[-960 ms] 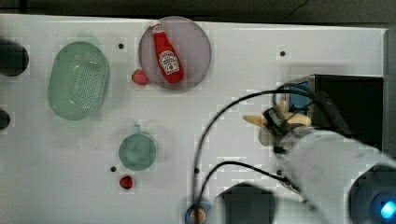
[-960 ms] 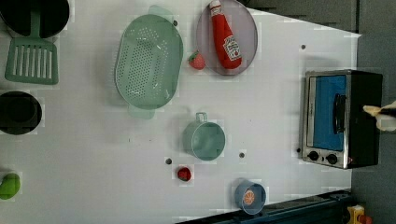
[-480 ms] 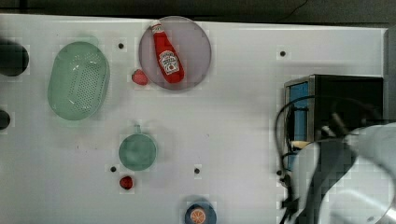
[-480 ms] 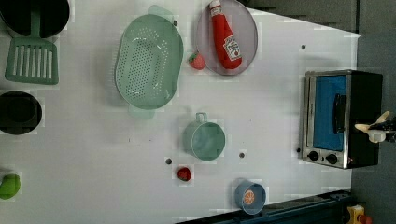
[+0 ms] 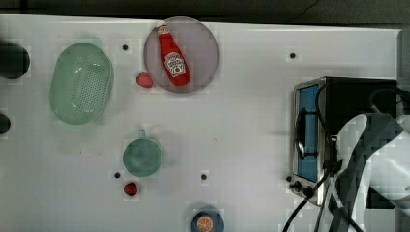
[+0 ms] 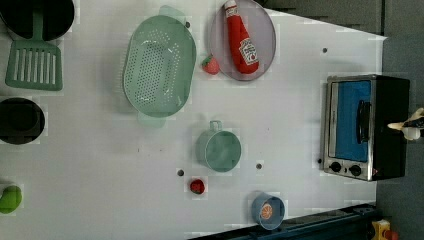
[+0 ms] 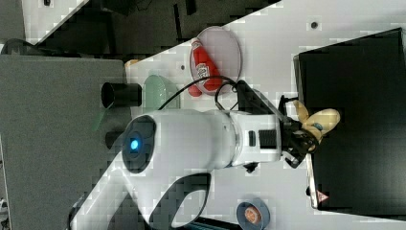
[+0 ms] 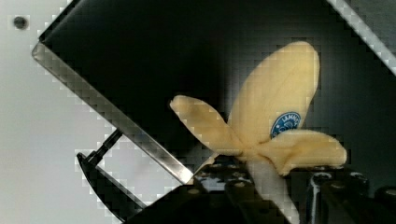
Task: Pick banana from table and place on oven.
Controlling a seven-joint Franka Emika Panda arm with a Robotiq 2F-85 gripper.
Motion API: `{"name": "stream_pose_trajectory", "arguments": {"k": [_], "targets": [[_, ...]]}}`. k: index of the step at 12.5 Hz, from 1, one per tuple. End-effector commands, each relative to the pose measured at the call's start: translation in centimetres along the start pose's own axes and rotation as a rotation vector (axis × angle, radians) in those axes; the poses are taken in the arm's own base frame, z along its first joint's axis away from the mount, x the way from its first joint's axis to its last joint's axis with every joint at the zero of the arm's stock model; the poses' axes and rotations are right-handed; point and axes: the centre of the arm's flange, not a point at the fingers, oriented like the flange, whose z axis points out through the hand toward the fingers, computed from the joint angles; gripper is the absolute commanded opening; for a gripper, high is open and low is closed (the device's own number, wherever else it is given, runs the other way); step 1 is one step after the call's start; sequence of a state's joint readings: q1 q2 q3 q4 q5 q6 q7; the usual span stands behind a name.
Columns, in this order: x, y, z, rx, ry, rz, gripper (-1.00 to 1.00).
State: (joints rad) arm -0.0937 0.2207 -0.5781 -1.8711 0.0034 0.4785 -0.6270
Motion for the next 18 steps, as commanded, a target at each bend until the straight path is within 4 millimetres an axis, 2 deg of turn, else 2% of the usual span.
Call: {"name": "stream_pose_trajectory", "arguments": {"k": [1,2,7,8,10,11,14,15,18], "targets": [[1.0,-0.3,-0.3,0.042,0.02,-0.076,-0.48],[1.2,-0.3,-0.4,0.041,0.041,-0.11,-0.4],[1.1,-0.2,-0.2,0.042,0.042,-0.14,0.71],[1.1,-0.1,-0.8,0.046,0.048,-0.141,0.93],[0.6,0.1,-4.2,0.062,0.063,-0.155,1.0],[-0.1,0.1,-6.6,0.085,0.064,-0.163,1.0],[-3.9,-0.7,-14.0,0.115,0.042,-0.217,1.0],[-5.7,-1.8,-16.0,0.11,0.037,-0.228,1.0],[-11.8,-7.3,-21.2,0.105,0.059,-0.193,1.0]]}}
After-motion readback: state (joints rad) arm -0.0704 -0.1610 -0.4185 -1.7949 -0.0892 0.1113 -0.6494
